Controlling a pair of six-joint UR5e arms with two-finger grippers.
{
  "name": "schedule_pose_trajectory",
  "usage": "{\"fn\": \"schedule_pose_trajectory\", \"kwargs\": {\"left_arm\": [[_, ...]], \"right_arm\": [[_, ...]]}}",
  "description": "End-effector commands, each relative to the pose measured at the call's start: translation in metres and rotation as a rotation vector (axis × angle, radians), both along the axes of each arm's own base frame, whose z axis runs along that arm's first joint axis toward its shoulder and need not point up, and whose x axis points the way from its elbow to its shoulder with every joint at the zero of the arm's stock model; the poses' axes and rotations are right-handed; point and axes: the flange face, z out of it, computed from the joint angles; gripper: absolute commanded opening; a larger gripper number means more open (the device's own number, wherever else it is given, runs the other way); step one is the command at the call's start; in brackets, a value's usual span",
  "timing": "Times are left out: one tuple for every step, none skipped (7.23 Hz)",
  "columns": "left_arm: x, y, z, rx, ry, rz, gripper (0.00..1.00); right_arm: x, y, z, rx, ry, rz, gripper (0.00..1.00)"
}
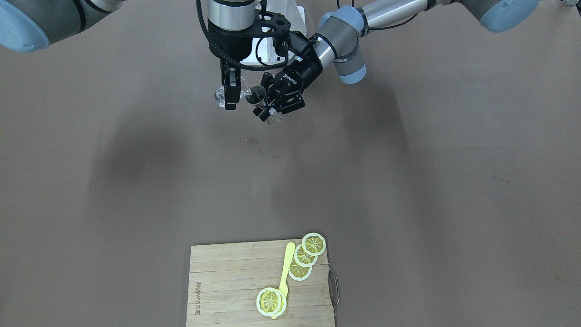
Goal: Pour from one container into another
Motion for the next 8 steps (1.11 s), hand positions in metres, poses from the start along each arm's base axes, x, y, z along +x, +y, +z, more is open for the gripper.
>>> {"fn": "schedule_pose_trajectory", "kwargs": {"left_arm": [[0.0002,0.0003,0.0000,0.000,0.000,0.001,0.00],[-0.0005,-0.0005,0.0000,0.000,0.001,-0.001,0.00],[-0.0005,-0.0005,-0.0001,0.000,0.001,-0.001,0.00],[-0.0005,-0.0005,-0.0001,0.000,0.001,-0.001,0.00],[-0.0005,-0.0005,-0.0001,0.000,0.001,-0.001,0.00],[-0.0005,-0.0005,-0.0001,0.000,0.001,-0.001,0.00],[-0.0005,-0.0005,-0.0001,0.000,0.001,-0.001,0.00],[-0.0005,-0.0005,-0.0001,0.000,0.001,-0.001,0.00]], "right_arm": [[-0.0015,-0.0018,-0.0025,0.007,0.006,0.000,0.00],[-0.0008,-0.0023,-0.0038,0.012,0.010,0.004,0.00],[-0.0005,-0.0022,-0.0037,0.011,0.016,0.004,0.00],[0.0004,-0.0020,-0.0039,0.010,0.021,0.006,0.00],[0.0016,-0.0018,-0.0038,0.012,0.026,0.008,0.00],[0.0028,-0.0012,-0.0054,0.012,0.031,0.007,0.00],[0.0044,-0.0009,-0.0067,0.020,0.038,0.002,0.00],[0.0050,0.0005,-0.0095,0.021,0.039,-0.001,0.00]]}}
